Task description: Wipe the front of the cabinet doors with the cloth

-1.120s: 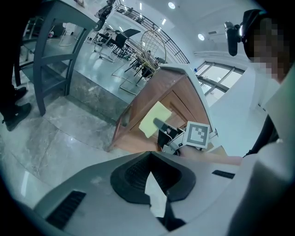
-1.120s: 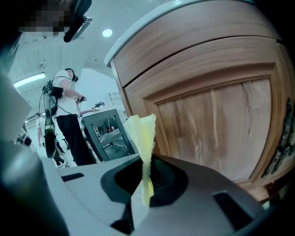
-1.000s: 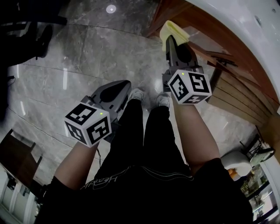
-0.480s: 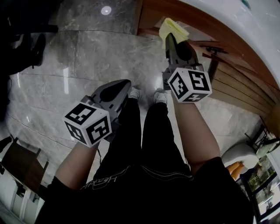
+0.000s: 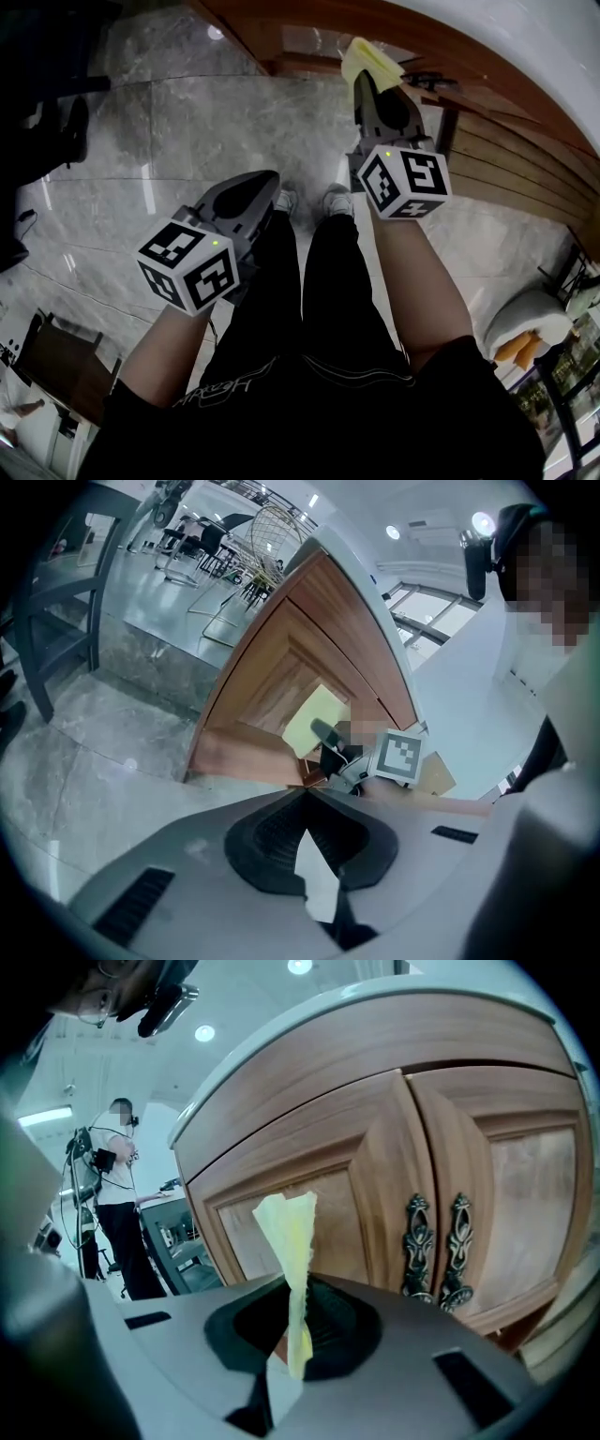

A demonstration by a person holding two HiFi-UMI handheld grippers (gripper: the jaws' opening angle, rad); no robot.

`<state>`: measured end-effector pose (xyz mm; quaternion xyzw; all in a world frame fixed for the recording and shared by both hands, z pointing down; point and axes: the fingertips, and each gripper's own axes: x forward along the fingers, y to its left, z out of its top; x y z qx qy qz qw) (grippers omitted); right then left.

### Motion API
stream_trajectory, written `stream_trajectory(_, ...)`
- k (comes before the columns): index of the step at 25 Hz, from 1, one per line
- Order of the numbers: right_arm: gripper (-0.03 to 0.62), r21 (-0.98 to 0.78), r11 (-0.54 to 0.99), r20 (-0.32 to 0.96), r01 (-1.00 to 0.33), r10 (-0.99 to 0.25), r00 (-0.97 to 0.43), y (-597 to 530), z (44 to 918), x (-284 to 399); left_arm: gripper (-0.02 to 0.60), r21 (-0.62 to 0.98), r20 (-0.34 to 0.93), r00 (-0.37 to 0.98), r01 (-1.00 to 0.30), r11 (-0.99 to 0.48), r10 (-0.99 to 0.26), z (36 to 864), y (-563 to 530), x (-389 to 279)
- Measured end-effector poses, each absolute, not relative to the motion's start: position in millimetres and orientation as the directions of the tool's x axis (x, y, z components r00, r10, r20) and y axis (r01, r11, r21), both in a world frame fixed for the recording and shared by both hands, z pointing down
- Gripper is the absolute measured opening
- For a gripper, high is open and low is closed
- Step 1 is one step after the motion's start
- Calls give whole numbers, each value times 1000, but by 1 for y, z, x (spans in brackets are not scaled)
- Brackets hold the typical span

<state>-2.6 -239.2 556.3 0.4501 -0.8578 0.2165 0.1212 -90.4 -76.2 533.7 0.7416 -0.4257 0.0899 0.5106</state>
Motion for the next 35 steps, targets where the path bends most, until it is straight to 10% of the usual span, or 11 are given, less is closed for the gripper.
stream_trajectory(35, 41, -266, 425, 422, -865, -756, -501, -214, 560, 77, 6, 692, 557, 677, -698, -182, -480, 531, -80, -19)
